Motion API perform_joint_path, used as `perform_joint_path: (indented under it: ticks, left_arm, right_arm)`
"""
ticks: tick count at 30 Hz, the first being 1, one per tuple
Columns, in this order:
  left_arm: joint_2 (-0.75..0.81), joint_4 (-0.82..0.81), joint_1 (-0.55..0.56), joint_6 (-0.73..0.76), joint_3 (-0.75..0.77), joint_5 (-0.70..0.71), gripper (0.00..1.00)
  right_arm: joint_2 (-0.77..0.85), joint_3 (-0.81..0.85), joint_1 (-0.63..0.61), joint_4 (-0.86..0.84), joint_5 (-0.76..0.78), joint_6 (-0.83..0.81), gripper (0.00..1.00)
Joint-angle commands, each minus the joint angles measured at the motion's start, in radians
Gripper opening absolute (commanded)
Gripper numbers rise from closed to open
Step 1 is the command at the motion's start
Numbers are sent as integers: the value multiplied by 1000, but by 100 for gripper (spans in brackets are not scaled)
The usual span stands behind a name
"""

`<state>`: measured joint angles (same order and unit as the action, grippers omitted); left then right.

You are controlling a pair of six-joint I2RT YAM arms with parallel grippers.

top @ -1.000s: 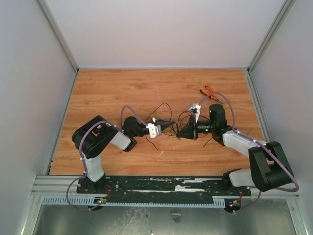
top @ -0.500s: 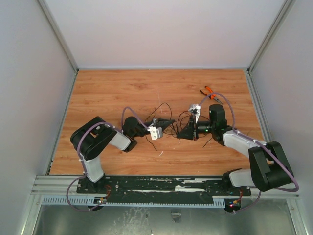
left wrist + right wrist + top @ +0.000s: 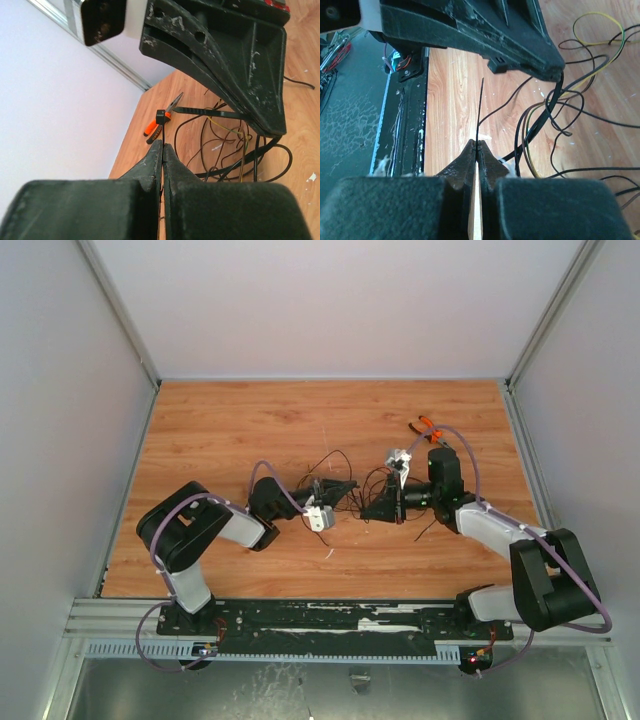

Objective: Zip-tie the wires
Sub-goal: Tie the cable at the center of the board.

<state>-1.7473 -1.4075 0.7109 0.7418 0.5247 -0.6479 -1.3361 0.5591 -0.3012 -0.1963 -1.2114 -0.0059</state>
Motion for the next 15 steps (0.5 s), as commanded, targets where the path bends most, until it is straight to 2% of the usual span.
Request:
perform_joint_path:
  ticks: [1,15]
  left_arm:
    - [28,-15,8,61,-15,15,0]
    - [25,-26,13,63,-17,24,0]
  right_arm:
    - [-11,57,12,69,-39,-78,0]
    - [-51,68,12,80,-45,-93,0]
